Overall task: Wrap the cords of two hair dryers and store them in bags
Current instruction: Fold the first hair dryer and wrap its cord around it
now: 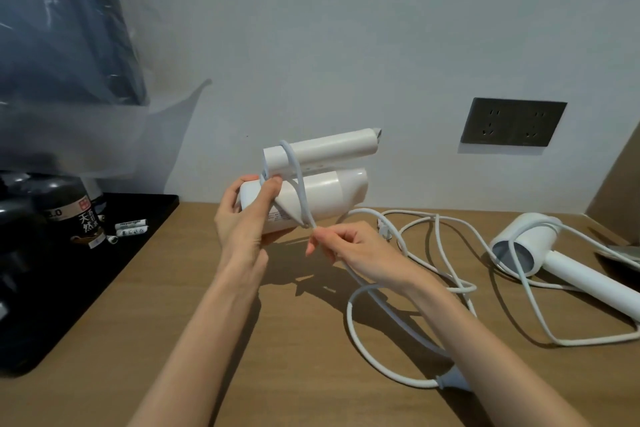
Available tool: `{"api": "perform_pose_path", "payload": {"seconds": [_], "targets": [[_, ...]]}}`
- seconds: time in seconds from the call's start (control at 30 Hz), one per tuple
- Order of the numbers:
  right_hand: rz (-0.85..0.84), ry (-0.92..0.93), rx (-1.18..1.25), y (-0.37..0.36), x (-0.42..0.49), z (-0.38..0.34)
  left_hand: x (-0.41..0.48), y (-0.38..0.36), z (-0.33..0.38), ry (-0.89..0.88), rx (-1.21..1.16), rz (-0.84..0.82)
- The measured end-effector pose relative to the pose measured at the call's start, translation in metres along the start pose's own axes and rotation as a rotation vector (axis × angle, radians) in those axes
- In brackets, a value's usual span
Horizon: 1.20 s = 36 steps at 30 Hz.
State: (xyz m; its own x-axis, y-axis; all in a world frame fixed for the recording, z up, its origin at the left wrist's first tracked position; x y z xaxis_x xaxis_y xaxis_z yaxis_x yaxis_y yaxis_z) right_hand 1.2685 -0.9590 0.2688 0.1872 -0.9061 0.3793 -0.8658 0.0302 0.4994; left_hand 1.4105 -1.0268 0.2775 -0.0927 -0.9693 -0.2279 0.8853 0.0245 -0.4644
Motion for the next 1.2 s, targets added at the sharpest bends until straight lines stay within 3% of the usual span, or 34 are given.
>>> {"api": "perform_pose_path", "payload": {"seconds": [0.13,0.23,0.43,0.57,0.77,0.93,1.2], "targets": [[0.138,-0.036,-0.021,0.019,-0.002,0.010,0.003,-0.009,-0.010,0.138,-0.002,-0.125],[0.245,-0.115,0.114,0.028,-0.008,0.026,0.004,-0.017,-0.019,0.183,0.051,-0.196],[0.081,-0.056,0.239,0.041,-0.022,0.020,-0.001,-0.034,-0.039,0.393,0.105,-0.377],[0.057,-0.032,0.252,0.044,-0.026,0.018,-0.002,-0.032,-0.046,0.470,0.139,-0.379],[0.352,0.023,0.210,0.059,-0.022,0.024,-0.003,-0.038,-0.039,0.260,0.268,-0.430],[0.403,0.034,0.209,0.062,-0.024,0.022,-0.005,-0.038,-0.031,0.019,0.281,-0.393],[0.479,0.081,0.202,0.069,-0.026,0.017,-0.012,-0.040,-0.023,-0.171,0.346,-0.368]]}}
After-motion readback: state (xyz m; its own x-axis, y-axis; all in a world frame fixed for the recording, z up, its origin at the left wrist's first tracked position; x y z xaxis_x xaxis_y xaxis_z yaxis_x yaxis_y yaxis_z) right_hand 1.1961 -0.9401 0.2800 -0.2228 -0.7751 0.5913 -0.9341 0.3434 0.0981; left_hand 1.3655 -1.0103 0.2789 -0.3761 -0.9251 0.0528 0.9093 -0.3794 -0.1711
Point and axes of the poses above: each hand's wrist, its own x-axis towards the middle knuckle, its own y-axis out of the back of the hand, z = x × y, the point moved 8 cm from there along x, towards the middle knuckle, and after that the axes turned 15 degrees about y, right-handed, at the moved point
